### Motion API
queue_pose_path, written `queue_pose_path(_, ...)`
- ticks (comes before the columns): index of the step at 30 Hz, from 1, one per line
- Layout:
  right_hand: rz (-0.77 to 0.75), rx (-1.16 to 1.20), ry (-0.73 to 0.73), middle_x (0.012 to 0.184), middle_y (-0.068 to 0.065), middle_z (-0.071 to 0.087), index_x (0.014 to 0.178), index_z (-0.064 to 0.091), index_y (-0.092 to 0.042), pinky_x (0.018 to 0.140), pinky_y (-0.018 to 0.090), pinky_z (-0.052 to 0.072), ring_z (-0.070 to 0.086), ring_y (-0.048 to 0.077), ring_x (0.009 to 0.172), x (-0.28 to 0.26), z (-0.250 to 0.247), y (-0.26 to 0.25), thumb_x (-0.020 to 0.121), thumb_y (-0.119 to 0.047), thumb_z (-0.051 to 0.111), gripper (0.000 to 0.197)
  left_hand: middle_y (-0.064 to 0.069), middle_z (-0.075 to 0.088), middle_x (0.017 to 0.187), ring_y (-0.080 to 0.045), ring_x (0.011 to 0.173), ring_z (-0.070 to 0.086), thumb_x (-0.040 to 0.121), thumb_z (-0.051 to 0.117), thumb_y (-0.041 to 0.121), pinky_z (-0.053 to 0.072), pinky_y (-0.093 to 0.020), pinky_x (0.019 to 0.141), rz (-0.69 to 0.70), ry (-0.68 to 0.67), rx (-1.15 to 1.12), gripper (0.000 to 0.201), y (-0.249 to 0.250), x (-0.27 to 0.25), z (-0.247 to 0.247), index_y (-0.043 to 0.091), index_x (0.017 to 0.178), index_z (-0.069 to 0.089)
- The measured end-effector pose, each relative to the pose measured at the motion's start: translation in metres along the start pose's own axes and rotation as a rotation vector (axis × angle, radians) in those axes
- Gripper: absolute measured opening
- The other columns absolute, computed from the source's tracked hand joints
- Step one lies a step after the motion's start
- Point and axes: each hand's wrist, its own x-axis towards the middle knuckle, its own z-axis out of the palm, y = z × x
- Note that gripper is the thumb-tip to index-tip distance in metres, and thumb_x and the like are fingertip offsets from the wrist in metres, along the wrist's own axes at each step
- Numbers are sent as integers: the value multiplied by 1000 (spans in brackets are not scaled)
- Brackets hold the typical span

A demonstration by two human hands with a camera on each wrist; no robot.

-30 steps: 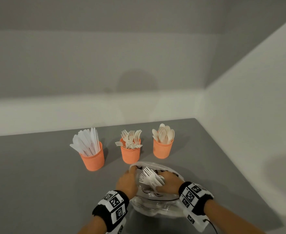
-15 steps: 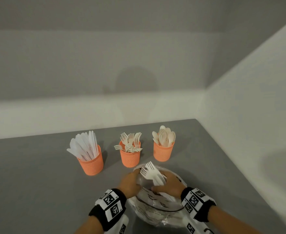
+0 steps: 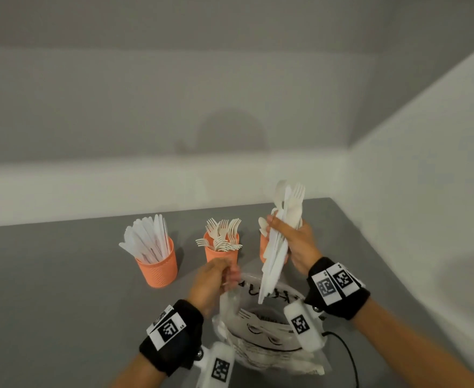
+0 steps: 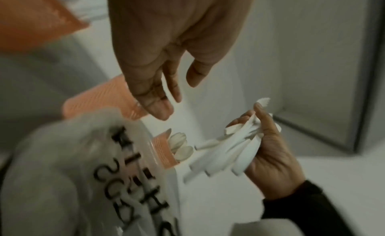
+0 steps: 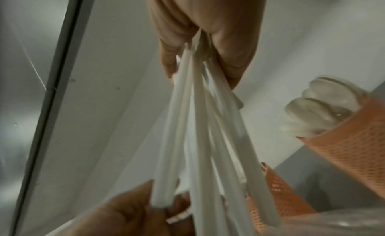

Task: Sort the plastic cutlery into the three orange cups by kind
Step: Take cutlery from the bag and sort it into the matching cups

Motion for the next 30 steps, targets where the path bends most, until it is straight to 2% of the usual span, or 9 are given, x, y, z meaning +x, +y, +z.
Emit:
queue_pose_path(3, -39, 28, 24, 54, 1, 62, 80, 58, -7, 52, 25, 52, 59, 14, 48, -5, 19, -4, 80, -2, 68, 11, -17, 62, 91, -26, 81, 59, 98, 35, 36, 49, -36, 76, -316, -92, -219, 41, -7, -2, 3, 1, 102, 56)
queue_pose_path(6, -53, 10, 67, 62, 0, 65, 86, 60, -10, 61, 29, 52, 62, 13, 57, -12, 37, 8, 77, -5, 71, 15, -22, 59, 95, -31, 83, 58, 97, 32, 43, 57, -38, 67, -428, -135, -455, 58, -9, -1, 7, -9, 114, 52)
queue_pose_path(11, -57, 71, 133, 77, 3, 70, 95, 62, -11, 68, 29, 56, 69, 15, 72, -27, 60, 27, 75, -5, 74, 24, -19, 66, 68, -27, 55, 65, 99, 30, 36, 56, -30, 54, -408, -59, -500, 51, -3, -1, 13, -8, 100, 57)
queue_pose_path(15, -47, 56, 160, 93, 7, 72, 104, 63, -8, 77, 30, 56, 70, 18, 87, -33, 72, 38, 71, -5, 78, 37, -10, 64, 66, -20, 60, 59, 97, 32, 17, 47, -29, 63, -338, -68, -464, 32, 3, -6, 16, 3, 88, 60)
queue_pose_path(18, -33, -6, 171, 98, 9, 72, 100, 64, -11, 84, 36, 56, 69, 22, 92, -34, 78, 46, 72, -2, 76, 32, -5, 63, 64, -16, 63, 58, 98, 33, 19, 46, -28, 62, -299, -70, -428, 29, 10, -11, 19, 10, 87, 58)
queue_pose_path(21, -53, -19, 201, 89, 2, 70, 90, 61, -20, 74, 26, 56, 69, 15, 84, -31, 81, 45, 77, 0, 71, 26, -8, 58, 66, -19, 66, 52, 97, 34, 31, 43, -31, 65, -333, -42, -352, 35, 12, -15, 13, 8, 80, 55)
queue_pose_path(26, -95, -15, 195, 69, 3, 61, 80, 58, -12, 53, 17, 50, 61, 1, 53, -29, 87, 37, 81, 1, 66, 15, -12, 62, 67, -23, 72, 56, 98, 31, 40, 51, -35, 67, -379, -1, -408, 48, 4, -14, 2, 4, 80, 57)
queue_pose_path(28, -88, -19, 176, 63, 2, 61, 78, 60, -9, 53, 19, 51, 61, 2, 50, -34, 91, 38, 79, 2, 67, 13, -13, 67, 63, -23, 71, 60, 99, 29, 36, 56, -30, 58, -334, -57, -563, 49, 8, -17, 4, 1, 84, 60)
queue_pose_path(30, -105, -37, 137, 62, 2, 63, 76, 61, -7, 56, 21, 52, 63, 3, 53, -38, 93, 41, 77, 7, 67, 15, -13, 71, 69, -22, 70, 67, 100, 28, 35, 58, -29, 58, -276, -94, -594, 47, 12, -16, 7, 2, 97, 60)
